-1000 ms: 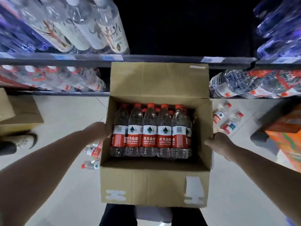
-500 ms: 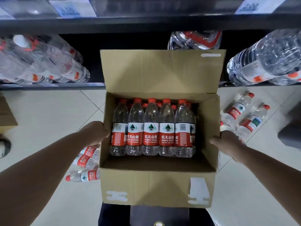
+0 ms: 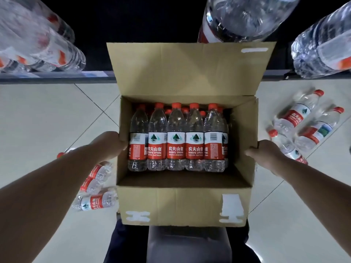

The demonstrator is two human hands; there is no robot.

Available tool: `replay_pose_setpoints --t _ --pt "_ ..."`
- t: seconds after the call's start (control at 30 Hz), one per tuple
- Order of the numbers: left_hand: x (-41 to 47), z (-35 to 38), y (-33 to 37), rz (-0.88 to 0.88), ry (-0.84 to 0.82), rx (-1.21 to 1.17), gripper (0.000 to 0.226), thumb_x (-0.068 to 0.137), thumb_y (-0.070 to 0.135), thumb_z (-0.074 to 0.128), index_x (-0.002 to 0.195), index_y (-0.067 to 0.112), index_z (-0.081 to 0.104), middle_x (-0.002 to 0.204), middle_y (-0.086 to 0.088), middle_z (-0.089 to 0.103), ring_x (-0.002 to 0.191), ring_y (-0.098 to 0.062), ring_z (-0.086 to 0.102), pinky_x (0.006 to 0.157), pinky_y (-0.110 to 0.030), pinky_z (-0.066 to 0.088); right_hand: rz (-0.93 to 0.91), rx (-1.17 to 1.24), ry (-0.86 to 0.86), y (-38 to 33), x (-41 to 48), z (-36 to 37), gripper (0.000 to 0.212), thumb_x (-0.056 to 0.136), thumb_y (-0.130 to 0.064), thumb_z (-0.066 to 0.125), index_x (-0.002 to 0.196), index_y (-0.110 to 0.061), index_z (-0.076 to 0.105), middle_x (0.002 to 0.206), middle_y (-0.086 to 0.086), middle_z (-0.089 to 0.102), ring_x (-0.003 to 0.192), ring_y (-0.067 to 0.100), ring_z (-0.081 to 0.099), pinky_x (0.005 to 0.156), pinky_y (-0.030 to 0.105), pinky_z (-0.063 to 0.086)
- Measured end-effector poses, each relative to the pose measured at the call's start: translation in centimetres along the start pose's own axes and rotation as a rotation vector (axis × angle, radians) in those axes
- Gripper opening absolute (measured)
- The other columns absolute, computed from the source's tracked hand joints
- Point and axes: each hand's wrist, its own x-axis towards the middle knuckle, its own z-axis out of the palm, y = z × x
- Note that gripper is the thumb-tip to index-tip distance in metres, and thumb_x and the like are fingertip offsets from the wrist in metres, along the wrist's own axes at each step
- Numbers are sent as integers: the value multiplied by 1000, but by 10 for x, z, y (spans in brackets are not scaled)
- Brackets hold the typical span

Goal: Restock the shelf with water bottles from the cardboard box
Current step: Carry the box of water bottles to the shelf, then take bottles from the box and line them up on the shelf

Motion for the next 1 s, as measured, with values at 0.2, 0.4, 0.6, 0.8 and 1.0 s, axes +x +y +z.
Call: replay_pose_setpoints --t 0.2,0.4,0.6,0.8,1.0 --pt "8 12 -9 -20 11 7 23 92 27 57 79 8 61 77 -13 65 70 -28 68 69 -42 60 17 -71 15 8 7 6 26 90 -23 61 79 0 59 71 13 57 69 28 56 60 32 41" --pt "-14 19 -9 19 44 114 26 94 22 44 90 6 65 86 -12 67 79 -27 63 60 -30 45 95 -142 109 -1 -22 21 29 97 -21 47 113 1 56 109 20 64 102 37 59 77 34 44" --pt "-87 0 3 117 100 98 25 95 21 45 118 15 53 111 -13 65 96 -32 64 76 -38 55 57 40 92 -22 -98 13 38 90 -16 59 125 -7 48 121 17 60 107 35 59 76 32 42" --pt "-138 -2 44 201 117 -133 38 82 7 60 116 25 57 118 -8 60 88 -27 63 66 -34 56 -72 290 3 -38 -127 2 38 87 -12 64 124 -15 55 116 6 66 86 17 56 62 24 44" --pt "-156 29 86 167 161 -275 43 76 15 68 113 30 54 114 0 61 89 -21 62 73 -40 58 -1 587 -26 -41 -120 2 38 84 -9 68 120 -16 56 108 3 65 79 3 57 62 26 52"
